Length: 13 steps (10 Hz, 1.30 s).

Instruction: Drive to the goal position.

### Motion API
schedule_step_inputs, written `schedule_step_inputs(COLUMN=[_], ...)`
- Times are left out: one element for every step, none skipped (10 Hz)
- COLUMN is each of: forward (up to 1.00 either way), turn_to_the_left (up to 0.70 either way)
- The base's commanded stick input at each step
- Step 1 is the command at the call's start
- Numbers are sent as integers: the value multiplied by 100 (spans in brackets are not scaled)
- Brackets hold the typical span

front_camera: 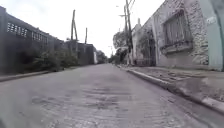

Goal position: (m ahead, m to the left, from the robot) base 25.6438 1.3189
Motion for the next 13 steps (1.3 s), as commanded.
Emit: schedule_step_inputs(forward=[100, 100, 100, 100, 100, 100, 100, 100, 100, 100, 100, 100, 100], turn_to_the_left=[0, 0, 0, 0, 0, 0, 0, 0, 0, 0, 0, 0, 0])
